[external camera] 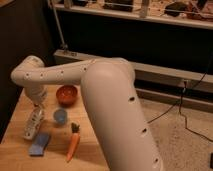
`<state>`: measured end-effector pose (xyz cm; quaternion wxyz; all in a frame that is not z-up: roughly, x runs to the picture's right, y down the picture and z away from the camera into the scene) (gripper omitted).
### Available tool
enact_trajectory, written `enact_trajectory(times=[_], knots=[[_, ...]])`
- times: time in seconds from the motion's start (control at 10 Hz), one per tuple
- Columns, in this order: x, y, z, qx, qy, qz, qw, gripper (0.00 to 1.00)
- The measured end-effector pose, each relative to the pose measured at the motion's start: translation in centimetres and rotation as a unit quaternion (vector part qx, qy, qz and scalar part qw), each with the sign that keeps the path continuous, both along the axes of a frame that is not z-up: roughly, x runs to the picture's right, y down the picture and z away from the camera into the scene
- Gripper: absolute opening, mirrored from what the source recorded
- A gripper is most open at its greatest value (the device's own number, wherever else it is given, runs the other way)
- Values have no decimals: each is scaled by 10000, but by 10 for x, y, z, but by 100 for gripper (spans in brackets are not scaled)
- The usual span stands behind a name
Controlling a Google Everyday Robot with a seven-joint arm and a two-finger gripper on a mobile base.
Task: Stand the bottle upright
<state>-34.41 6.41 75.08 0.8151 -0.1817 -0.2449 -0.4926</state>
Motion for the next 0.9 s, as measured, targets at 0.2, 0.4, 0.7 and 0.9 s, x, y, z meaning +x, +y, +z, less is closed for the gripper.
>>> enact_trajectory(times=[0.2,0.4,0.7,0.9], knots=[[6,-6,-6,88,27,42,9999,0],[9,-11,-10,172,43,66,9998,0],[11,-15,-12,250,63,81,9996,0],[12,-17,-13,286,78,82,9995,0]])
